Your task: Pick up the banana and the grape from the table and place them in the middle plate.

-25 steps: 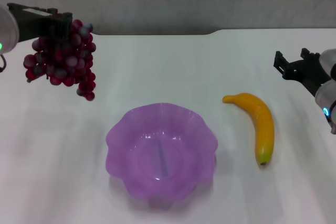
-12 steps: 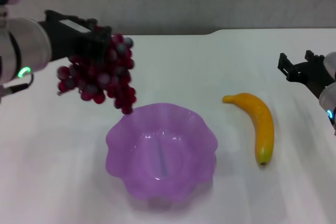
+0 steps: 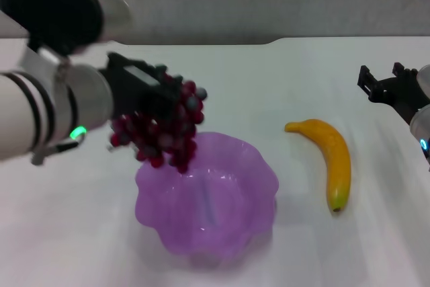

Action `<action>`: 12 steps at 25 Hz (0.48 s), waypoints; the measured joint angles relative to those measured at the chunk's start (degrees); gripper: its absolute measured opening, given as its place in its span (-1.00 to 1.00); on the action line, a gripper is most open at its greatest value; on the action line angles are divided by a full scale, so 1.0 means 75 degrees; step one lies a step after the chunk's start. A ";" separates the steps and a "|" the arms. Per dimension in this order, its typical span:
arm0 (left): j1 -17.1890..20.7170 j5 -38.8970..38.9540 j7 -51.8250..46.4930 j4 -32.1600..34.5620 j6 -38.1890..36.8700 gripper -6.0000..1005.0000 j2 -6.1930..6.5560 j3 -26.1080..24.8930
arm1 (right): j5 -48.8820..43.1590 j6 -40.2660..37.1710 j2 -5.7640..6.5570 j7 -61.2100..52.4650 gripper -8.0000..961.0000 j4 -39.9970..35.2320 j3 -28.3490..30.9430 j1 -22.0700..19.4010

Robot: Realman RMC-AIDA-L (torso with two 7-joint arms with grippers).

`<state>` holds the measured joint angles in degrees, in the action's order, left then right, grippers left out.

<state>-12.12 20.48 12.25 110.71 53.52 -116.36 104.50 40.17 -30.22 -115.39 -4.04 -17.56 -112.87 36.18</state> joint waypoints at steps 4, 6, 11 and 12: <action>-0.0019 0.0010 -0.0018 -0.0223 -0.0114 -0.53 -0.0001 0.0223 | 0.0000 -0.0009 -0.0001 0.0000 0.44 0.0002 0.0003 0.0002; -0.0044 0.0048 -0.0097 -0.0303 -0.0133 -0.53 -0.0007 0.0250 | 0.0000 -0.0014 0.0000 0.0000 0.44 -0.0001 0.0004 0.0004; -0.0209 0.0032 -0.0454 -0.0521 -0.0121 -0.53 -0.0013 0.0174 | 0.0000 -0.0015 -0.0001 0.0000 0.44 -0.0003 0.0003 0.0004; -0.0274 -0.0008 -0.0512 -0.0573 -0.0071 -0.53 -0.0013 0.0168 | 0.0000 -0.0015 0.0000 0.0000 0.44 -0.0003 0.0004 0.0004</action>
<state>-14.18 20.42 8.40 106.41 52.99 -116.46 105.76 40.17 -30.33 -115.40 -4.04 -17.58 -112.84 36.21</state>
